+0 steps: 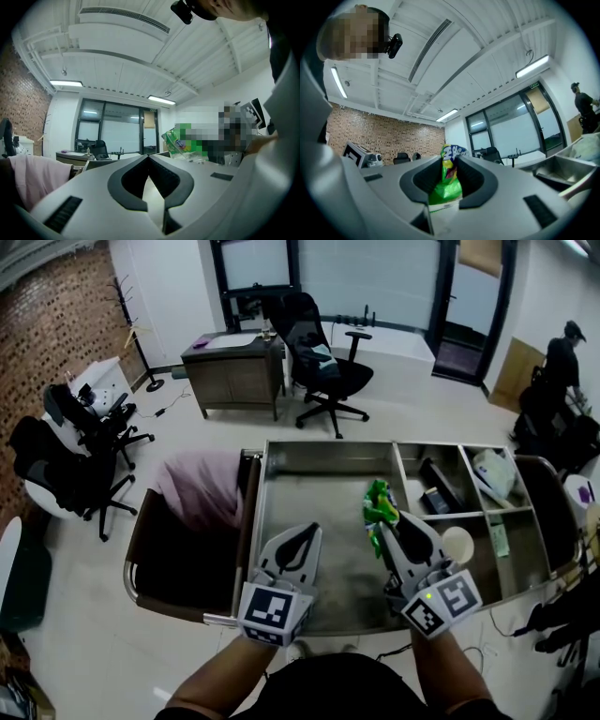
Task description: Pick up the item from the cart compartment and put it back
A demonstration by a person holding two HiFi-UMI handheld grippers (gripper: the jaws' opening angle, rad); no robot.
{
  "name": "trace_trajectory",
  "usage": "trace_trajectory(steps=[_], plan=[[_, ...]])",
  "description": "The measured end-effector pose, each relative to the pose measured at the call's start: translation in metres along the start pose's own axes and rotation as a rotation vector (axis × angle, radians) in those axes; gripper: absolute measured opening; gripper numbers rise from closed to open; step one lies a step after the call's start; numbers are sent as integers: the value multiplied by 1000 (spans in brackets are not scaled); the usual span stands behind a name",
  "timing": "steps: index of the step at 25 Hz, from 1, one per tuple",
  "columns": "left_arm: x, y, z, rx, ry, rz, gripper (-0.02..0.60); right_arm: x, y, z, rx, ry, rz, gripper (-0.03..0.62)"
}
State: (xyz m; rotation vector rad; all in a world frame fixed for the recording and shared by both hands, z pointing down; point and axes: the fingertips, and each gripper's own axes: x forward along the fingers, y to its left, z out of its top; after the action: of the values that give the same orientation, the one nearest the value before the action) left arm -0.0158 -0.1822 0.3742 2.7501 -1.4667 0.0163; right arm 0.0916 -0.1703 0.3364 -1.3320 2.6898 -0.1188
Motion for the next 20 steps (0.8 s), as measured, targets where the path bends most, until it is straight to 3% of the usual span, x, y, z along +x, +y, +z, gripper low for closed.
trace_trajectory(steps=[20], plan=[[0, 0, 1, 4, -4, -4, 0, 93, -5, 13, -112, 180, 42, 112]])
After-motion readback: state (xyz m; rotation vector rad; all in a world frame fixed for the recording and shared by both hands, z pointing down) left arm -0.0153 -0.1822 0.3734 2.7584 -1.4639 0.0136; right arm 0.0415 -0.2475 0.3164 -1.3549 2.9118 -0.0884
